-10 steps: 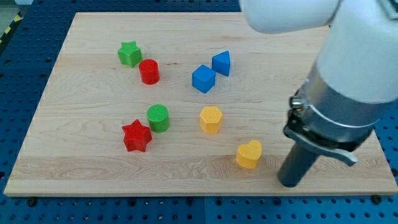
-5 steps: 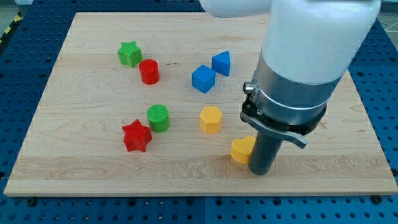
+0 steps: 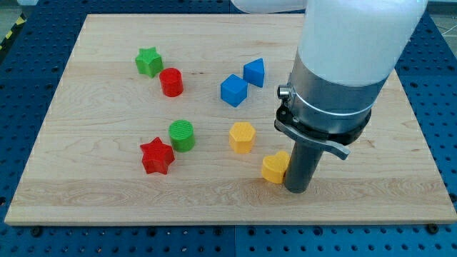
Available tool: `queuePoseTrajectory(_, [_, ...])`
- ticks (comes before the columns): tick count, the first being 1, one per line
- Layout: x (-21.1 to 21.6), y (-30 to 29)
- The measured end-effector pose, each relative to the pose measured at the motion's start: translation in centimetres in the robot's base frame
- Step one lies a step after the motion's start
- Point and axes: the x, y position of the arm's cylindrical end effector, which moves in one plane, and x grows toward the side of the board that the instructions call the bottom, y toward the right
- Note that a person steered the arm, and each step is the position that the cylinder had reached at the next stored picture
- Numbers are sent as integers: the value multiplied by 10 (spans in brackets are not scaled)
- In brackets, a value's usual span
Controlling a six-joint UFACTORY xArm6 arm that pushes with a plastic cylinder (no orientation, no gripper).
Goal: Push yellow heart up a bit
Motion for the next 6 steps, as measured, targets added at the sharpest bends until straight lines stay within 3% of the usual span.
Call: queuePoseTrajectory(6, [-13, 17])
